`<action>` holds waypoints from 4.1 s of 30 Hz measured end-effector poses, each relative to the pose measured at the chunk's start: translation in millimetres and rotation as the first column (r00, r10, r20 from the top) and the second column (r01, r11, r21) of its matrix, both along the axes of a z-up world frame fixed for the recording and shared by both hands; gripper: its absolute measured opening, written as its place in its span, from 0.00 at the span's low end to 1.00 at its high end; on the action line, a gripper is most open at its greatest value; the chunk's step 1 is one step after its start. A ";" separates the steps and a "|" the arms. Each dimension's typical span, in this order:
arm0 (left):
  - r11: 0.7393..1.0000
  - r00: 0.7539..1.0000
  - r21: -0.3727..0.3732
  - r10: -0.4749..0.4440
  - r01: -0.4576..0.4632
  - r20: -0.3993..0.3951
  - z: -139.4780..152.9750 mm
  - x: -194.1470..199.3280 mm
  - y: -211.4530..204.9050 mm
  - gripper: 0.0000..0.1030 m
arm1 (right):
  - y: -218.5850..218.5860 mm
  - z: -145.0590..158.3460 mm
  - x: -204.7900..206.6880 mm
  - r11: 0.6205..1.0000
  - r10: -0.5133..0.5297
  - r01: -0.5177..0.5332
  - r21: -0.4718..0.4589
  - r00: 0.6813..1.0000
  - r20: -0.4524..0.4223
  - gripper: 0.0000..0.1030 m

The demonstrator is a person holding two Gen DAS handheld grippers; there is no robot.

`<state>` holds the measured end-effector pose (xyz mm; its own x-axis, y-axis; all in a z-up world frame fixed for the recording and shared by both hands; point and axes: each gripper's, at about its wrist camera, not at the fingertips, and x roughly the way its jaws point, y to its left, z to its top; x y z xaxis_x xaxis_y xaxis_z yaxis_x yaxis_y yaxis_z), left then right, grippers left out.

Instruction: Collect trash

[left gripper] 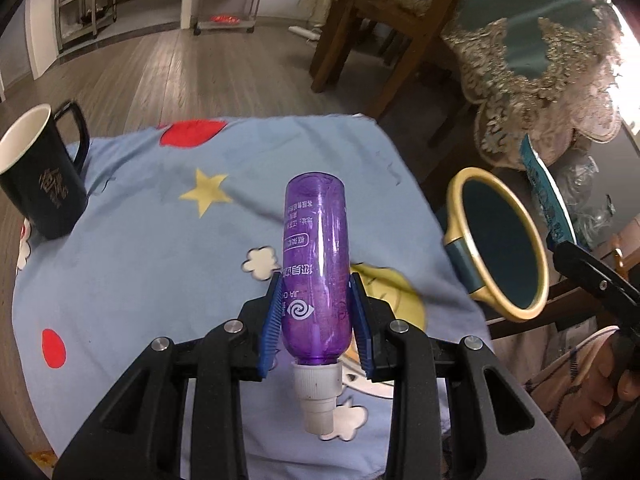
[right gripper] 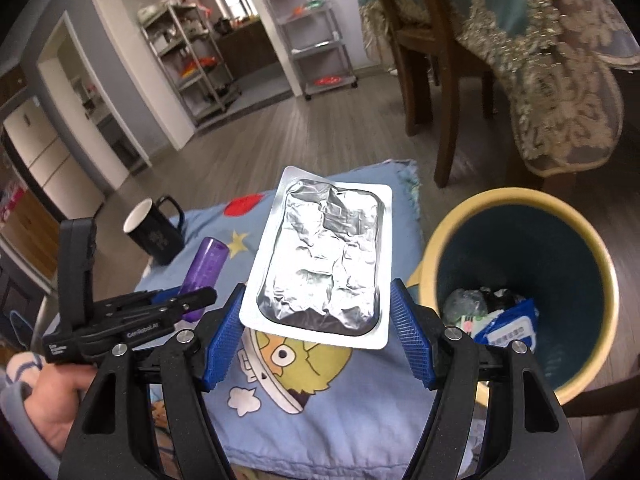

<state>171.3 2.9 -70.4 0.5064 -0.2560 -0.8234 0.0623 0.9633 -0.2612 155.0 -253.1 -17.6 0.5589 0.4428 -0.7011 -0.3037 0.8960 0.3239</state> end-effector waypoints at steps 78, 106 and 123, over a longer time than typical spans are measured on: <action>0.940 0.941 -0.104 -0.333 0.326 -0.059 -29.3 58.4 -229.9 0.49 | -176.2 -43.8 -14.7 0.917 -0.386 0.393 0.064 0.918 -0.092 0.69; 0.964 0.957 -0.054 -0.252 0.262 0.142 41.1 23.4 -162.5 0.94 | -135.5 -53.7 -0.3 0.949 -0.311 0.304 -0.079 0.945 -0.098 0.76; 0.966 0.934 0.034 -0.257 0.257 0.249 77.1 -25.4 -161.9 0.94 | -146.8 16.4 -87.3 0.930 -0.357 0.366 -0.033 0.922 0.149 0.89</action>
